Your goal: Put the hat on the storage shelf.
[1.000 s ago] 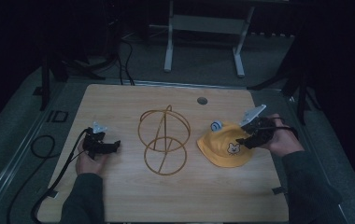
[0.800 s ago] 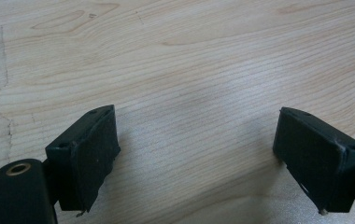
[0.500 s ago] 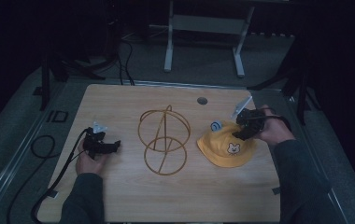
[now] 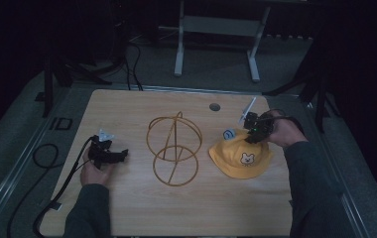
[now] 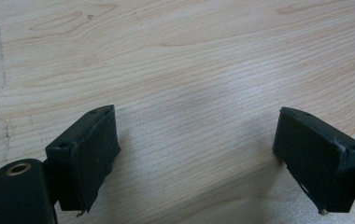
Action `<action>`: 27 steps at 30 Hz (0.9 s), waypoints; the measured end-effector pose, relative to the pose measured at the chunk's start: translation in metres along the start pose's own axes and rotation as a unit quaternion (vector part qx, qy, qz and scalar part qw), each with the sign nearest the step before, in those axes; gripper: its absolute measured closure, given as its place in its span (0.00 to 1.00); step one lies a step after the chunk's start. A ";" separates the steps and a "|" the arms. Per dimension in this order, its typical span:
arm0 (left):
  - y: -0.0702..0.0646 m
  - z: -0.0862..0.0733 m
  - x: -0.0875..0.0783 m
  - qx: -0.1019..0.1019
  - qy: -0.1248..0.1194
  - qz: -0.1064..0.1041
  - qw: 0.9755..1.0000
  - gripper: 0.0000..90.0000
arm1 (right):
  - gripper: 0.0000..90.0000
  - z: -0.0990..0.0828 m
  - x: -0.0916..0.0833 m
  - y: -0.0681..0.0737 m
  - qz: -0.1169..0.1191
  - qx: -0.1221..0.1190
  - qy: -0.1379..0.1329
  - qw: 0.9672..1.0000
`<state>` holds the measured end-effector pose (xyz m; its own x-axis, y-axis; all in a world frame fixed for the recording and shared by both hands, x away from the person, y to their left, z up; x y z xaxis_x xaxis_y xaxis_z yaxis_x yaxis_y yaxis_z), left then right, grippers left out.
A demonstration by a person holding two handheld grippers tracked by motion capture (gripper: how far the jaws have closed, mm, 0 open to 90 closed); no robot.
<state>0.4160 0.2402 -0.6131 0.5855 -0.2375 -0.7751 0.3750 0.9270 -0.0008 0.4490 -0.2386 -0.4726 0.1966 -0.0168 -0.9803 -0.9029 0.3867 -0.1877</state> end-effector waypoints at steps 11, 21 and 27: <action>0.000 0.000 0.000 0.001 0.000 0.000 1.000 0.16 | 0.78 0.003 0.009 -0.001 0.007 -0.003 0.007 1.000; 0.000 0.000 0.000 0.000 -0.001 0.000 1.000 0.16 | 0.83 -0.002 -0.004 0.003 0.029 -0.006 0.001 1.000; 0.000 0.000 0.000 0.000 -0.001 0.000 1.000 0.16 | 0.84 -0.004 -0.018 0.006 0.023 -0.013 -0.003 1.000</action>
Point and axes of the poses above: each handheld gripper's, and its own axes: x roughly forward along the jaws, z roughly out of its top, y roughly to its left, the point moved 6 cm from there along x, roughly forward along the jaws, and after that the axes turned 6 degrees about y, right-handed, at the moved point
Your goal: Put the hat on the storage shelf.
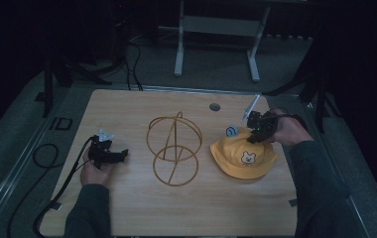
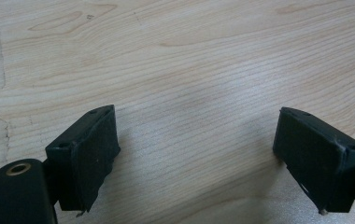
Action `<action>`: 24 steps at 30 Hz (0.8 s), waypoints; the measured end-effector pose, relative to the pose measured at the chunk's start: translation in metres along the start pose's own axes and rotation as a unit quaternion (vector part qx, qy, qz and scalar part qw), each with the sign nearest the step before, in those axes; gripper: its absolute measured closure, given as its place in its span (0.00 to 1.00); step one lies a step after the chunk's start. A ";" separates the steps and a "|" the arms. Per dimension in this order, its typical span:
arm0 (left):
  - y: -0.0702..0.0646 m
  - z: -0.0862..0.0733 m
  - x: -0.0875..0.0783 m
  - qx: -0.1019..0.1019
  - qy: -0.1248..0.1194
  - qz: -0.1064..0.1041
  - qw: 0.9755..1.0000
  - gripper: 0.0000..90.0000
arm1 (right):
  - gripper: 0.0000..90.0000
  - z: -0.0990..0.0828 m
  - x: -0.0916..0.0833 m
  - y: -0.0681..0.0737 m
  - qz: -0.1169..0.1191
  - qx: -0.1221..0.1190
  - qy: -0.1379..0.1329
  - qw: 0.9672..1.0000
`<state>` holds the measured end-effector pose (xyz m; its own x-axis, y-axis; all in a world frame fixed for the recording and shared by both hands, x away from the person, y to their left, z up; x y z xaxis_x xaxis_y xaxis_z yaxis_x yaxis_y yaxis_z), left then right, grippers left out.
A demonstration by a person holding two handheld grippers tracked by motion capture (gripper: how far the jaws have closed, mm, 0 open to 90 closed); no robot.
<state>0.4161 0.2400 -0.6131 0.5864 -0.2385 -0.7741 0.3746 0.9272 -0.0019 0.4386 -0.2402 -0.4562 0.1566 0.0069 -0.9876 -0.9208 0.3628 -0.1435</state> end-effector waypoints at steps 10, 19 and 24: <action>0.000 0.000 0.000 0.000 0.001 0.000 1.000 0.16 | 0.85 0.006 -0.024 0.013 -0.003 -0.031 -0.003 1.000; 0.000 0.000 0.000 0.000 0.001 0.000 1.000 0.16 | 0.85 0.009 -0.044 0.015 0.002 -0.033 -0.030 0.999; 0.000 0.000 0.000 0.000 0.001 0.000 1.000 0.16 | 0.85 0.009 -0.055 0.015 0.002 -0.029 -0.050 0.998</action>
Point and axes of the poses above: each handheld gripper's, and its own axes: x roughly forward along the jaws, z roughly out of its top, y roughly to its left, the point moved 6 cm from there along x, roughly forward along the jaws, and after that the axes turned 6 degrees about y, right-handed, at the moved point
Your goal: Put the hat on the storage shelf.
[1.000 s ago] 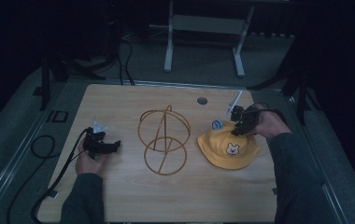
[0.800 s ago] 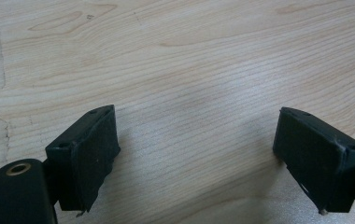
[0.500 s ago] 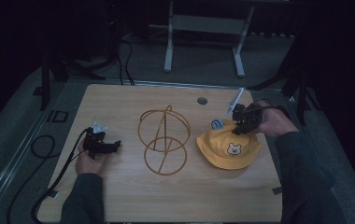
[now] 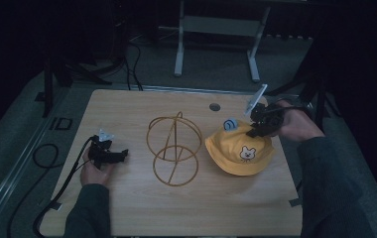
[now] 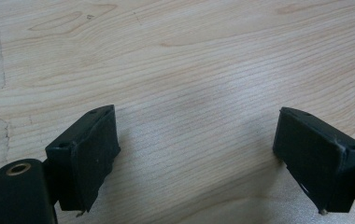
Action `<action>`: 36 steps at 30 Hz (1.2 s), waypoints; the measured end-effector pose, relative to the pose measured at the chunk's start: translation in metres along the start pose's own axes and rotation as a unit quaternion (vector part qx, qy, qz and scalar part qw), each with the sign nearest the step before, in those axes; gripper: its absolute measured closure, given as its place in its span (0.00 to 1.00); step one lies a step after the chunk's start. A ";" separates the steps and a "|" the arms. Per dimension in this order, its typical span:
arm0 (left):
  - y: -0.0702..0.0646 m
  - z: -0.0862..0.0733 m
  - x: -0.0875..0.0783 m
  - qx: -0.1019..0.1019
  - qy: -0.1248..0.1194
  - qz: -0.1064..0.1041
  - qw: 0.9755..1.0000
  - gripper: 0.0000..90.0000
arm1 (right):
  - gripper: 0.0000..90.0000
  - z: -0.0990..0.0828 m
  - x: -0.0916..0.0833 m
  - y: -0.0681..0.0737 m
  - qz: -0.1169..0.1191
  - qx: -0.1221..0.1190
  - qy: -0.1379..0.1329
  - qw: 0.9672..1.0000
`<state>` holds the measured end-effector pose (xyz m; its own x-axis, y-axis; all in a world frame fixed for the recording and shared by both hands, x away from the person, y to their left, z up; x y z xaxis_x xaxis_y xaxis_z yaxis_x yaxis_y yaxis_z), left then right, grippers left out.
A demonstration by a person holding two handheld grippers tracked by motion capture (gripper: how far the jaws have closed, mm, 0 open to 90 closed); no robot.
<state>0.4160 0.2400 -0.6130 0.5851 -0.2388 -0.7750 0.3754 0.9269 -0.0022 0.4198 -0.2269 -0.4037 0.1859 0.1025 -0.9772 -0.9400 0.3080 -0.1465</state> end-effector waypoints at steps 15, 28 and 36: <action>0.000 0.000 0.000 0.001 0.000 0.000 1.000 0.16 | 0.85 0.008 -0.029 -0.001 -0.002 -0.001 -0.039 0.999; 0.000 0.000 0.000 0.001 0.001 0.000 1.000 0.16 | 0.85 0.010 -0.043 -0.005 -0.003 0.002 -0.062 0.998; 0.000 0.000 0.000 0.001 0.001 0.000 1.000 0.16 | 0.85 0.008 -0.049 -0.008 -0.004 0.010 -0.079 0.997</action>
Point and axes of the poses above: each handheld gripper's, and its own axes: x roughly forward along the jaws, z roughly out of its top, y roughly to its left, the point moved 6 cm from there along x, roughly forward along the jaws, and after that the axes turned 6 degrees about y, right-handed, at the moved point
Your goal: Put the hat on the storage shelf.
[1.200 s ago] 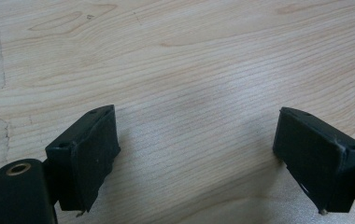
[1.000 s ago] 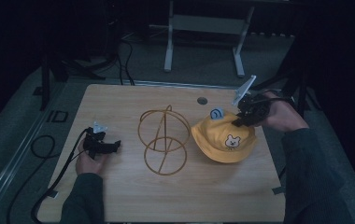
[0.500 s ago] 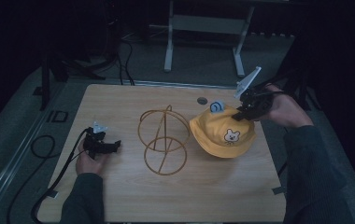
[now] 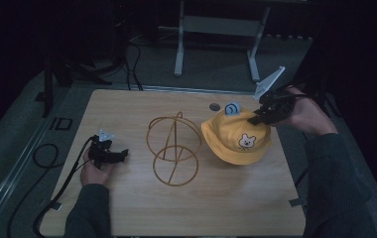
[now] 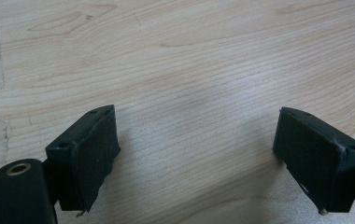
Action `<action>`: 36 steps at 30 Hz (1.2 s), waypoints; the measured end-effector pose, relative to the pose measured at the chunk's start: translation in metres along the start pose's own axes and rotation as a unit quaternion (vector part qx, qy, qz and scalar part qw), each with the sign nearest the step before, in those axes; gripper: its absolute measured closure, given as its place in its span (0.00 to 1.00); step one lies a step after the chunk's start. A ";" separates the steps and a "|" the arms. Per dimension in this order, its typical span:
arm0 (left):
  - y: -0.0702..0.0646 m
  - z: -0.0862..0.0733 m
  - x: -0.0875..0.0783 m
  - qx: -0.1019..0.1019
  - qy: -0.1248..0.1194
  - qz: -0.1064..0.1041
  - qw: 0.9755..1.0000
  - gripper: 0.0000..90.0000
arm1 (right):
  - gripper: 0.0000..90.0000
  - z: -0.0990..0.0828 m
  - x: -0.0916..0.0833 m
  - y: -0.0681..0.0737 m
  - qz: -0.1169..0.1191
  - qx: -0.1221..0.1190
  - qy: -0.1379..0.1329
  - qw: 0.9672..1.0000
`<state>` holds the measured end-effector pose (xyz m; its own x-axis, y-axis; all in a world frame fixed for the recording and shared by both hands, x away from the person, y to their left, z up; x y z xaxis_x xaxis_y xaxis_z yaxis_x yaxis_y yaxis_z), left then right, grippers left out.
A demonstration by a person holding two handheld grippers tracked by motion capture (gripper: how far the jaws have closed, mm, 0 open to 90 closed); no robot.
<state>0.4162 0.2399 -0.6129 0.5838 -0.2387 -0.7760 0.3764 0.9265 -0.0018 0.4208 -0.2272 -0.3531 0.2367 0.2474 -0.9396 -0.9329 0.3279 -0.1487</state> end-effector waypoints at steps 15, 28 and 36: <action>0.000 0.000 0.000 0.000 0.000 0.000 1.000 0.16 | 0.85 -0.006 -0.015 -0.005 0.004 0.016 -0.032 0.999; 0.000 0.000 0.000 0.000 0.000 0.000 1.000 0.16 | 0.85 0.000 -0.022 -0.001 0.014 0.008 -0.062 0.998; 0.000 0.000 0.000 0.000 0.000 0.000 1.000 0.16 | 0.85 0.004 -0.027 0.002 0.022 0.002 -0.088 0.996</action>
<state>0.4163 0.2398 -0.6130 0.5846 -0.2387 -0.7754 0.3759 0.9267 -0.0018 0.4137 -0.2293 -0.3267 0.2403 0.4168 -0.8767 -0.9424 0.3168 -0.1077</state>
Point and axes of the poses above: each handheld gripper's, and its own axes: x roughly forward along the jaws, z roughly out of its top, y roughly to its left, the point moved 6 cm from there along x, roughly forward along the jaws, and after that the axes turned 6 degrees about y, right-handed, at the moved point
